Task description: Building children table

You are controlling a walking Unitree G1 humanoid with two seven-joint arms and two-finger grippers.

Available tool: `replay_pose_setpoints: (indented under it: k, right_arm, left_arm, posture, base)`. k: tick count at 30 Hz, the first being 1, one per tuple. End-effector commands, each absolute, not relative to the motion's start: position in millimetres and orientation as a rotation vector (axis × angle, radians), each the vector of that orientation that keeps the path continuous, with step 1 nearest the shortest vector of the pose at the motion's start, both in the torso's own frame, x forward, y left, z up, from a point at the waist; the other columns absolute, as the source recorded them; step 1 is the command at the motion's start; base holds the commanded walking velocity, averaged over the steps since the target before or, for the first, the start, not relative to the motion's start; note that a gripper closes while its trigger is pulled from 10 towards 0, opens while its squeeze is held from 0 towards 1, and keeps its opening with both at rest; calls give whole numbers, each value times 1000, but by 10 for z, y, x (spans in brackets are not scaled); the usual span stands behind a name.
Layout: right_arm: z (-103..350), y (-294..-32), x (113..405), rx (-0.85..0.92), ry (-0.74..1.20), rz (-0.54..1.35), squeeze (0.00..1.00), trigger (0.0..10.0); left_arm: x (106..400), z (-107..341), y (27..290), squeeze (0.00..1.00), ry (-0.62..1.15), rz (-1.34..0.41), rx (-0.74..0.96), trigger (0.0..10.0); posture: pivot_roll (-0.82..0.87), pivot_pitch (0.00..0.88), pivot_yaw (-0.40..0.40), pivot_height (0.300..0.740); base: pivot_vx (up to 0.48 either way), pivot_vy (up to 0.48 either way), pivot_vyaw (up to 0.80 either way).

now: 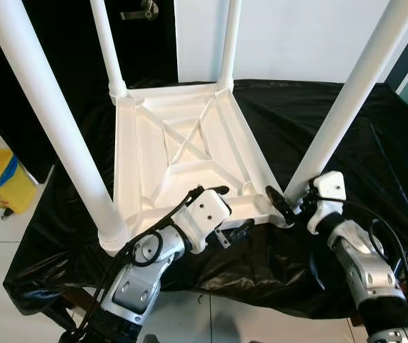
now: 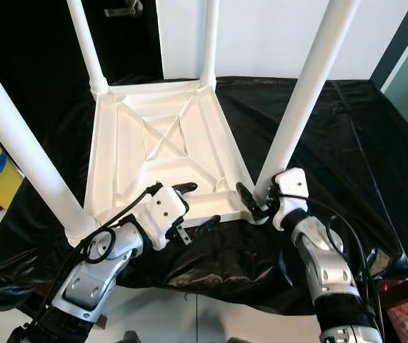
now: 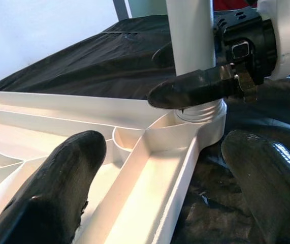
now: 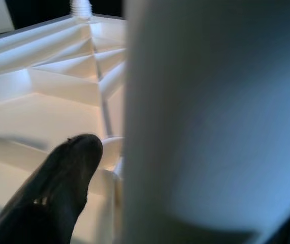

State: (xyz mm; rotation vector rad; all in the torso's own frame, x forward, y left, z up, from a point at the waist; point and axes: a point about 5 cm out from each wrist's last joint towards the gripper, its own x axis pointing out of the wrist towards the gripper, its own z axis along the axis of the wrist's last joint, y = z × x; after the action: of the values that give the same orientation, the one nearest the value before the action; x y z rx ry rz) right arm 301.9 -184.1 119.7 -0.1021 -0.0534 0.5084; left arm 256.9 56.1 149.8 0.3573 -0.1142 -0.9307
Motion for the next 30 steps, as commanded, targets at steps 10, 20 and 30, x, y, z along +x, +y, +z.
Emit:
replay_pose_setpoints:
  k: [10,20,30]
  right_arm:
    - [1023,-1809,2995,-153,24,626,0,0]
    - [978,-1857,3002,-96,35,525,0,10000]
    - [940,-1766,2976,-81,27,341,0,10000]
  left_arm:
    - [2575,1531,592,0,-119,-889,351,10000]
    - [2566,1519,596,0,-110,-892,349,10000]
    - [2549,1506,580,0,-103,-905,345,10000]
  posture:
    - [68,44,-55,740]
    - [62,45,-53,740]
    - [46,53,-43,740]
  base:
    - [0,0,0]
    - [0,0,0]
    - [0,0,0]
